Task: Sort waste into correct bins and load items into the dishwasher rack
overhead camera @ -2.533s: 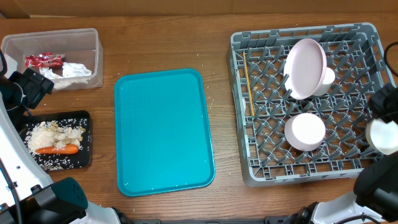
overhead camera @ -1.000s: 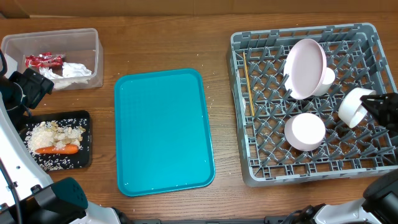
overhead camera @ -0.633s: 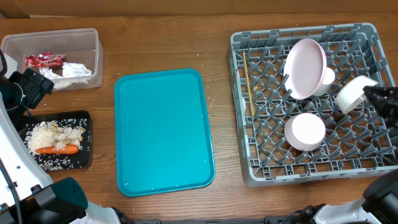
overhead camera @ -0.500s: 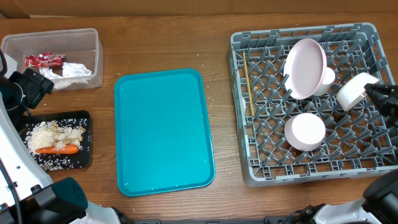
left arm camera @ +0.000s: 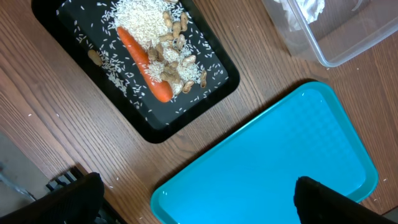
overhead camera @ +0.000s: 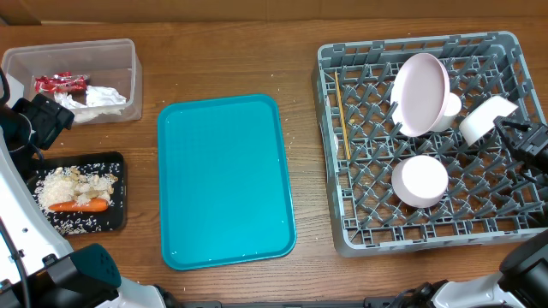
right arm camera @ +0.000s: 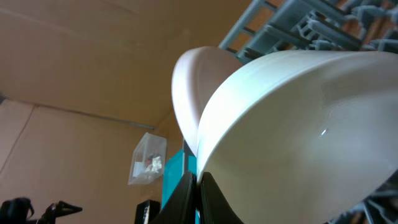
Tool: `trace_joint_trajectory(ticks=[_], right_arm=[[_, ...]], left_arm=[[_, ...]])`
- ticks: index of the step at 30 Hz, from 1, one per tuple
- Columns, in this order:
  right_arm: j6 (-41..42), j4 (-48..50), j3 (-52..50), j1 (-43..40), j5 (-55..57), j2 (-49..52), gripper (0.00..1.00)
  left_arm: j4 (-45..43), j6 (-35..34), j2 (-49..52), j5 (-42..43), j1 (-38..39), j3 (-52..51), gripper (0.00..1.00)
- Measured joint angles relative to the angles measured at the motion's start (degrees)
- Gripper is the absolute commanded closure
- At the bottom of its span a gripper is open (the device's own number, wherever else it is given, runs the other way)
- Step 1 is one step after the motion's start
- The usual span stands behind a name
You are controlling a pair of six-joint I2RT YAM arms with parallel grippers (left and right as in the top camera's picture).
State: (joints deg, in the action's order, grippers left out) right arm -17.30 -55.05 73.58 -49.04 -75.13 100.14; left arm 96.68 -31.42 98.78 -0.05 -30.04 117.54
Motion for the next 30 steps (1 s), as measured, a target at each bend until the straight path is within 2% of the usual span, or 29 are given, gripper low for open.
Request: trace_joint_trajectory(ticks=[12, 17, 30], right_arm=[[-0.3, 5.4, -1.0, 3.5, -3.7, 0.0, 0.96], [-0.5, 6.6, -1.0, 6.1, -2.0, 0.0, 0.96], [-0.7, 6.3, -1.0, 5.9, 5.1, 0.0, 0.96]], left_arm=[[0.0, 0.0, 0.0, 0.0, 0.0, 0.0, 0.00], [0.0, 0.0, 0.0, 0.0, 0.0, 0.0, 0.00], [0.0, 0.0, 0.0, 0.0, 0.0, 0.0, 0.00]])
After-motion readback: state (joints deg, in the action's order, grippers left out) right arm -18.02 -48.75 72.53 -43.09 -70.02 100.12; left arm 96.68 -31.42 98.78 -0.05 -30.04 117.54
